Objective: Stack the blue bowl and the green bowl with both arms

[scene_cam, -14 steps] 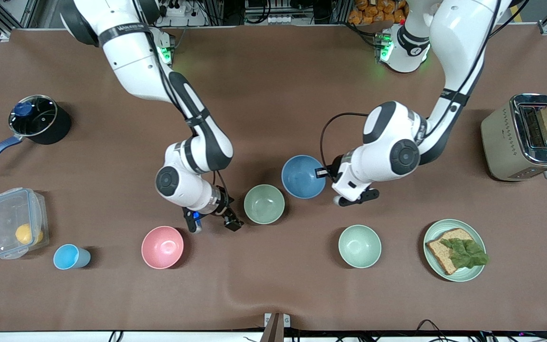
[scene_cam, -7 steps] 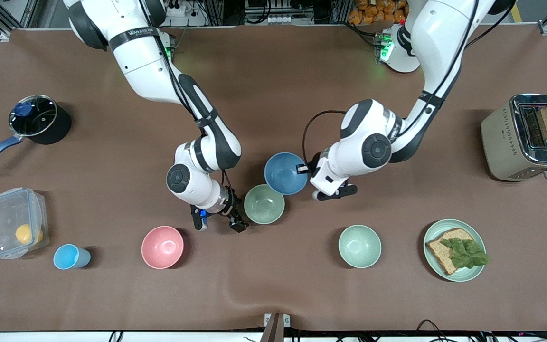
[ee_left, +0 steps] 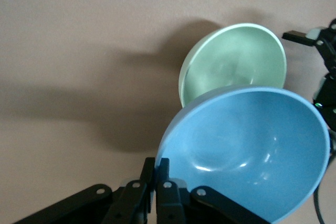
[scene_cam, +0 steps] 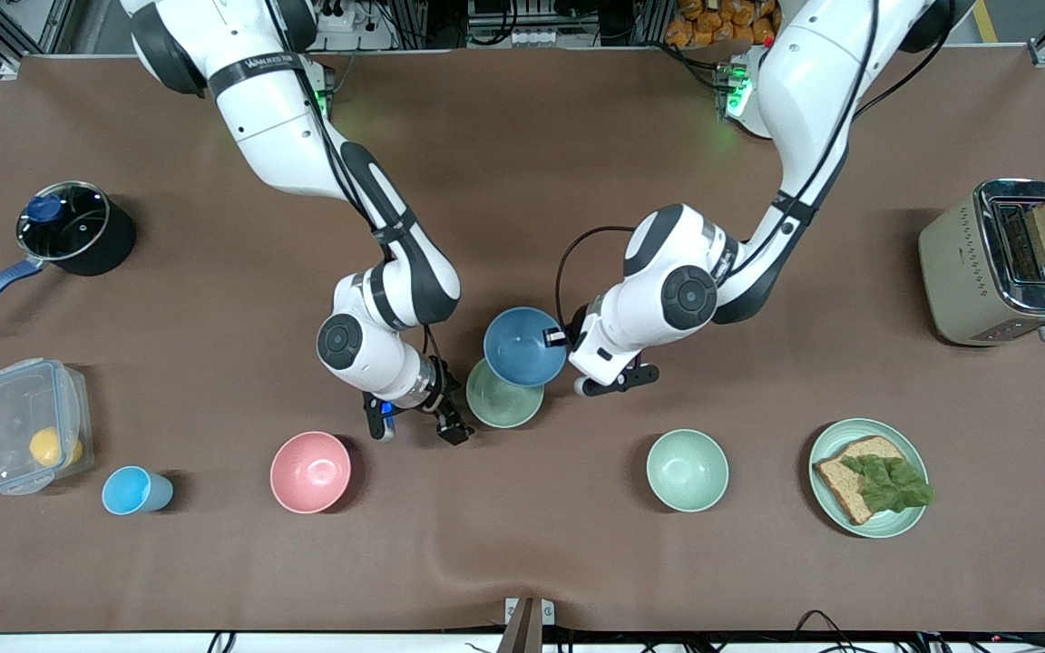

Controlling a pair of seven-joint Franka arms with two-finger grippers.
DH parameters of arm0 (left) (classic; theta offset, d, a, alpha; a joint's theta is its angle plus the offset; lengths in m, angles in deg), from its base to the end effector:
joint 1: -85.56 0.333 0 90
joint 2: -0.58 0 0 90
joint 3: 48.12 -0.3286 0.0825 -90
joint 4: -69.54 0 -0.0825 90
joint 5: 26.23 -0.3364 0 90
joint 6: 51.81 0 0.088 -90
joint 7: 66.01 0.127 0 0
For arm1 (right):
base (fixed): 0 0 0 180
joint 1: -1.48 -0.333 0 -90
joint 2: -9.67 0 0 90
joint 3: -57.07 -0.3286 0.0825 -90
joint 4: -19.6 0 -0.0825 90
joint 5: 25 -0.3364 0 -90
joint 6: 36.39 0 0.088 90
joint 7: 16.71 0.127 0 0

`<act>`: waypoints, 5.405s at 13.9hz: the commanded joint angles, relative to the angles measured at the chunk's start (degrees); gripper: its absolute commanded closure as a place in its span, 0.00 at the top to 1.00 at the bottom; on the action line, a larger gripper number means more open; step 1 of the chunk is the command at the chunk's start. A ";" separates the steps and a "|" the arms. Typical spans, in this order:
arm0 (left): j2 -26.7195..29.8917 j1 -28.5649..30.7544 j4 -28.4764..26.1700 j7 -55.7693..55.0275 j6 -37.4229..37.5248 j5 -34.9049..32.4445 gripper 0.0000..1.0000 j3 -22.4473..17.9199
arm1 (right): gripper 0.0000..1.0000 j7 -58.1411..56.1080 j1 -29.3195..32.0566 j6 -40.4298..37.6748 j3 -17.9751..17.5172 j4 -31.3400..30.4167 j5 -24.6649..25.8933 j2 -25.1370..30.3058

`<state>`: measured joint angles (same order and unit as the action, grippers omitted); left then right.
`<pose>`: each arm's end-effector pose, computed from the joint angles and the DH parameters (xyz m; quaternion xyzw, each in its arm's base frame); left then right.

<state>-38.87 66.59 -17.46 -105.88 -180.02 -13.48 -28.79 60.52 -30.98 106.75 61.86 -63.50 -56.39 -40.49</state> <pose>0.5581 -0.3992 0.2998 0.9737 0.1177 -0.0989 0.1681 0.6265 0.3466 0.2016 -0.8009 0.5727 0.0661 0.1617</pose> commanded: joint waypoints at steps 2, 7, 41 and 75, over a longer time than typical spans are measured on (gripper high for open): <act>-3.96 -2.91 6.22 -0.65 -0.20 -0.62 0.00 -2.37 | 1.00 0.20 1.96 -0.15 0.04 1.80 -1.31 -1.16; -7.12 -3.27 9.65 -0.21 -2.47 -0.71 0.00 -2.37 | 1.00 2.39 1.44 -0.06 0.04 1.80 -1.31 -1.25; -8.28 -7.49 11.68 -0.73 -6.97 -0.79 1.00 -6.59 | 1.00 4.42 2.05 -2.60 0.22 3.73 -0.52 0.23; 39.28 20.99 0.51 28.53 40.23 -15.21 1.00 -9.84 | 1.00 -72.92 27.28 -63.60 0.04 3.47 31.21 44.88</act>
<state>-1.22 87.16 -15.59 -78.93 -140.48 -28.11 -38.37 -11.68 -3.99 44.57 62.22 -60.36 -26.39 3.06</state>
